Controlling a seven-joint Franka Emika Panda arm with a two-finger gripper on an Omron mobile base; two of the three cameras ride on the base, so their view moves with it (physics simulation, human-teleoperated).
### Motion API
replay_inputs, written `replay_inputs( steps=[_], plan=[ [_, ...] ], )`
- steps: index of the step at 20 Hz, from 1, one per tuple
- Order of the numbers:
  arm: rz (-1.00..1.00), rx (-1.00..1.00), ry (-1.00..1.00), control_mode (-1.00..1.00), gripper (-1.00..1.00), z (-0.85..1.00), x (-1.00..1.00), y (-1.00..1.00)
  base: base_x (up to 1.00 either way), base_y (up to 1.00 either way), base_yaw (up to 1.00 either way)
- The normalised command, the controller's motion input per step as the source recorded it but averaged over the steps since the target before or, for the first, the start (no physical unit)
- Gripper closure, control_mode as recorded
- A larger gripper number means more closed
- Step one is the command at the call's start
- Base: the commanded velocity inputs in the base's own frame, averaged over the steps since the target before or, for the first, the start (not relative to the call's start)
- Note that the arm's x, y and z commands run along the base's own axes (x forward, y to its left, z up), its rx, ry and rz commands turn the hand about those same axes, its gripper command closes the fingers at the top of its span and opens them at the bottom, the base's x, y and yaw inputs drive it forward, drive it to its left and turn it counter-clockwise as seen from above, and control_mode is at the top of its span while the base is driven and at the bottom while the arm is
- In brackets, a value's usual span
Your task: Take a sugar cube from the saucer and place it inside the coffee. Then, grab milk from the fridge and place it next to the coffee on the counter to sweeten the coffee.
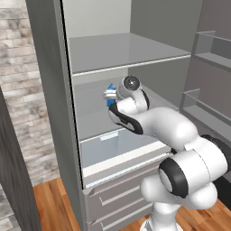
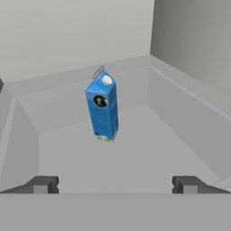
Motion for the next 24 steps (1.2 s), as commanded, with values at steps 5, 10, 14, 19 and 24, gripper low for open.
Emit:
replay_inputs(
  steps=[5,10,14,19,24],
  plan=[
    [0.00,0.00,0.00,-1.00,-1.00,-0.13,0.32,0.04,0.00,0.00,0.00],
    [0.00,0.00,0.00,-1.00,-1.00,-0.03,0.28,0.01,0.00,0.00,0.00],
    [0.00,0.00,0.00,-1.00,-1.00,-0.04,0.24,0.03,0.00,0.00,0.00],
    [0.00,0.00,0.00,-1.00,-1.00,-0.07,0.22,0.04,0.00,0.00,0.00],
    [0.00,0.00,0.00,-1.00,-1.00,-0.10,0.25,0.04,0.00,0.00,0.00]
  ],
)
